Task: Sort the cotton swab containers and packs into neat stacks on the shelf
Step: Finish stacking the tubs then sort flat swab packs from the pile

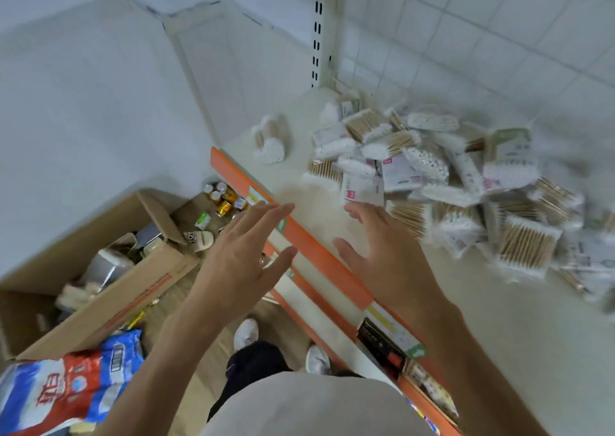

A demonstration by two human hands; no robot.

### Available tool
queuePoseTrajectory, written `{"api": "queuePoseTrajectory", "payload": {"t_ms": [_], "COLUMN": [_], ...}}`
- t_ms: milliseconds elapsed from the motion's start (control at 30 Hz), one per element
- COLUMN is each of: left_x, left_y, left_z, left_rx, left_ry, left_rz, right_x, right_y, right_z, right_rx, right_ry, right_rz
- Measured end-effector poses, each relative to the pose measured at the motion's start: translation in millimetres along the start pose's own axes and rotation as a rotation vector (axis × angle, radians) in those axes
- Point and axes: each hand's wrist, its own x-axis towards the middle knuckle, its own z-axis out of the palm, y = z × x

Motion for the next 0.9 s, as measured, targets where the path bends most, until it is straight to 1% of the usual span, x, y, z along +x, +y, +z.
{"api": "queuePoseTrajectory", "payload": {"t_ms": [133, 233, 333, 467, 567, 700, 800, 900], "left_x": [47.6, 86.0, 124.7, 164.8, 179.0, 179.7, 182.9, 187.8], "left_y": [-32.8, -60.6, -89.9, -117.1, -125.2, -130.0, -135.0, -138.9], "left_z": [-21.4, -37.4, -48.4, -42.9, -25.4, -9.0, -3.6, -2.5], "left_rx": [-0.005, -0.076, -0.081, -0.103, -0.114, -0.161, -0.174, -0.18], "left_ry": [-0.045, -0.063, -0.099, -0.165, -0.187, -0.159, -0.112, -0.114], "left_rz": [0.011, 0.023, 0.08, 0.155, 0.204, 0.239, 0.293, 0.344], "right_x": [24.1, 40.9, 59.8, 82.3, 87.3, 82.6, 86.8, 100.2], "right_y": [-17.1, -39.7, -66.8, -88.3, -97.2, -101.4, -102.0, -97.8], "right_z": [11.4, 23.5, 37.1, 58.2, 65.8, 64.4, 56.5, 48.5], "right_rx": [-0.006, 0.03, 0.062, 0.012, -0.008, -0.048, -0.075, -0.127], "right_ry": [0.015, 0.055, 0.102, 0.176, 0.226, 0.283, 0.337, 0.403], "right_rz": [0.069, 0.145, 0.21, 0.276, 0.324, 0.374, 0.391, 0.375]}}
